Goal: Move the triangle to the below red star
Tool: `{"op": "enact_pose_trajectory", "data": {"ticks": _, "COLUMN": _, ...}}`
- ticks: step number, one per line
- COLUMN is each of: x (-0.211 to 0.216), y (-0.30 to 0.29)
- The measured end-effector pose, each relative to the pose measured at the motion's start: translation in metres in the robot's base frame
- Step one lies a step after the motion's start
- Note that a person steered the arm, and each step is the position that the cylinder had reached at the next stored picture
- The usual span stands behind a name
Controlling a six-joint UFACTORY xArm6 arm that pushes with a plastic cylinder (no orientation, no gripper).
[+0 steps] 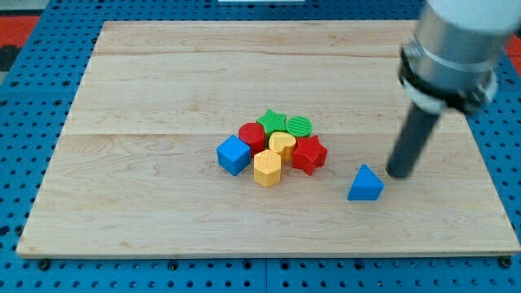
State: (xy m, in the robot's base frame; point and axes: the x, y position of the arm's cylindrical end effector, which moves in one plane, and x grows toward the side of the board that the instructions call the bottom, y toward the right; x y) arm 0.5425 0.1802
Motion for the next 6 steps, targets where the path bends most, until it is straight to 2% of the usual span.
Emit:
{"op": "enact_pose_trajectory", "data": {"ticks": 1, "x": 0.005, "y": -0.009}}
{"op": "enact_pose_trajectory", "data": {"ticks": 2, "x": -0.035, "y": -0.027}}
{"op": "enact_pose_trajectory", "data": {"ticks": 3, "x": 0.002, "y": -0.073}}
{"op": "enact_pose_trajectory", "data": {"ticks": 4, "x": 0.019, "y": -0.077}}
{"op": "enact_pose_trajectory", "data": {"ticks": 5, "x": 0.047, "y": 0.007}}
{"op": "enact_pose_trajectory", "data": {"ticks": 6, "x": 0.075, "y": -0.037}}
